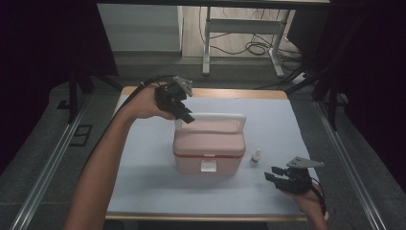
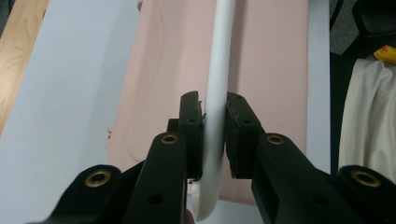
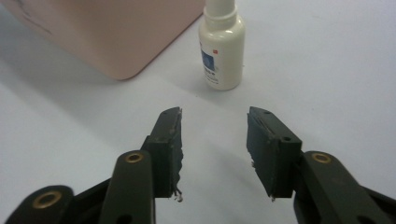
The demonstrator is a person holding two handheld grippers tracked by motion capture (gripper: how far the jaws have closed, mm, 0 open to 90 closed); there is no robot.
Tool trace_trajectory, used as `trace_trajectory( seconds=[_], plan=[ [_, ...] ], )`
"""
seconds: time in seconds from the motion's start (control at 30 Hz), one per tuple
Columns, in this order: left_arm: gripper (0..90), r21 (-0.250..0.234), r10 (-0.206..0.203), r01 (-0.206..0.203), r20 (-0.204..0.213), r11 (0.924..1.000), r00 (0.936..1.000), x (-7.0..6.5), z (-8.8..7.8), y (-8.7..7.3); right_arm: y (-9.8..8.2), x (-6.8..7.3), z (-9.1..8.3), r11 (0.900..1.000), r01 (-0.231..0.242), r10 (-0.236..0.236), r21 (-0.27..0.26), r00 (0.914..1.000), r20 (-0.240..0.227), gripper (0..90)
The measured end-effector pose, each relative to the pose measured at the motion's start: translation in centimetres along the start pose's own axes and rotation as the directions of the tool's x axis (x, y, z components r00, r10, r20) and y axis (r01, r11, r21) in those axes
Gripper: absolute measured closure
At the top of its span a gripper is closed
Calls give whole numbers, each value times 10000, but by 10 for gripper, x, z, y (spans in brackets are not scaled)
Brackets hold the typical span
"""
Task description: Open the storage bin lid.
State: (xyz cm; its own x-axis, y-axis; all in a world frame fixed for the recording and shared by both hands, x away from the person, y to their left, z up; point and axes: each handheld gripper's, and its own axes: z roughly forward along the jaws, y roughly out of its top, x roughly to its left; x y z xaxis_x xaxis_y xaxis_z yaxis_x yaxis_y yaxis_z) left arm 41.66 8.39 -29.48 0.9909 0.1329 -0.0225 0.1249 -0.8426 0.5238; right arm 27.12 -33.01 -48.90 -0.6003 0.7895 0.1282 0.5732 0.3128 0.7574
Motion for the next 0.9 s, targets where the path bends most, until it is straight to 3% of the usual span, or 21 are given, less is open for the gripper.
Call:
trace_trajectory(
  seconds=[0.33, 0.6, 0.9],
  plan=[
    [786, -91, -85, 87, 116, 9999, 9999, 3, -1, -1, 6, 5, -9, 9992, 336, -339, -238, 9993, -126, 892],
    [786, -168, -90, 92, 159, 9998, 9998, 5, -1, -1, 24, 24, -20, 9925, 927, -954, -798, 9950, -307, 897],
    [787, -159, -125, 130, 303, 9998, 9995, 7, -1, -1, 45, 45, -23, 9797, 1261, -1355, -1555, 9895, -510, 897]
  ],
)
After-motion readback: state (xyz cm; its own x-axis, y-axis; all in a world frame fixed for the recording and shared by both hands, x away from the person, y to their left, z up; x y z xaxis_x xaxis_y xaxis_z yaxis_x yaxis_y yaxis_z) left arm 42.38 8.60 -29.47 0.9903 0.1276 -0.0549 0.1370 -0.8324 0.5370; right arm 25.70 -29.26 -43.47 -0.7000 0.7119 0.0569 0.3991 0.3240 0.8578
